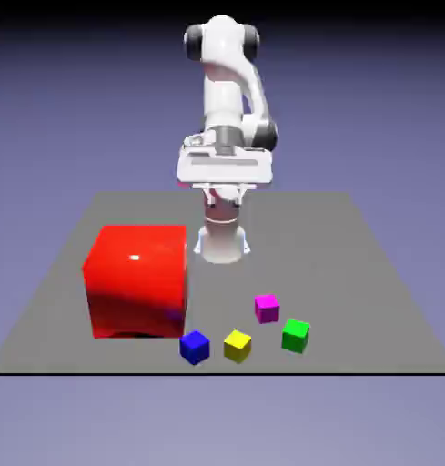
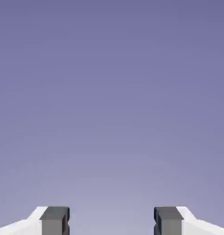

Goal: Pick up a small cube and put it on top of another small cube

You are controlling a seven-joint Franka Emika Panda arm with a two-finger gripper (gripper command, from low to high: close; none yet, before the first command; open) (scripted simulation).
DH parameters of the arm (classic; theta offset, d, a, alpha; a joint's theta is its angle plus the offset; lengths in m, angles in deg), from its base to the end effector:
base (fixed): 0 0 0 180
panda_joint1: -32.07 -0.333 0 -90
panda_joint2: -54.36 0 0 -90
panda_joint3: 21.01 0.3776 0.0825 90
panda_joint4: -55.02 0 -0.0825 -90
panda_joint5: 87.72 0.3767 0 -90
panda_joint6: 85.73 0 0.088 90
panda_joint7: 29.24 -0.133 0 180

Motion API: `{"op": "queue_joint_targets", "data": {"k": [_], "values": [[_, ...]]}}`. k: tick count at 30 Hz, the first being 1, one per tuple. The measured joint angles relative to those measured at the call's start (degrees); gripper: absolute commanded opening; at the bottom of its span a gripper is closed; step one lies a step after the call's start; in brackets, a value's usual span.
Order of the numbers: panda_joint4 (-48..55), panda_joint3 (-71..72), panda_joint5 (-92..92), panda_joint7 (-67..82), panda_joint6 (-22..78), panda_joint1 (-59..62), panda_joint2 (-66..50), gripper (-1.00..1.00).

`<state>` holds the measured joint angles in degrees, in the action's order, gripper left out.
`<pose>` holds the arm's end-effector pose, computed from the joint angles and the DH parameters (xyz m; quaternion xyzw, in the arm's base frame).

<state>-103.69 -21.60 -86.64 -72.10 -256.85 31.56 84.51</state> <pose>0.3824 -0.0021 0.4922 -0.8640 0.3489 -0.3352 0.1392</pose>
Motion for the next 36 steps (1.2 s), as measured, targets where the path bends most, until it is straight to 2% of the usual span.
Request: {"op": "queue_joint_targets", "data": {"k": [36], "values": [[68.5,-17.6,32.2,-12.3,86.1,5.4,-74.8,0.0]]}}
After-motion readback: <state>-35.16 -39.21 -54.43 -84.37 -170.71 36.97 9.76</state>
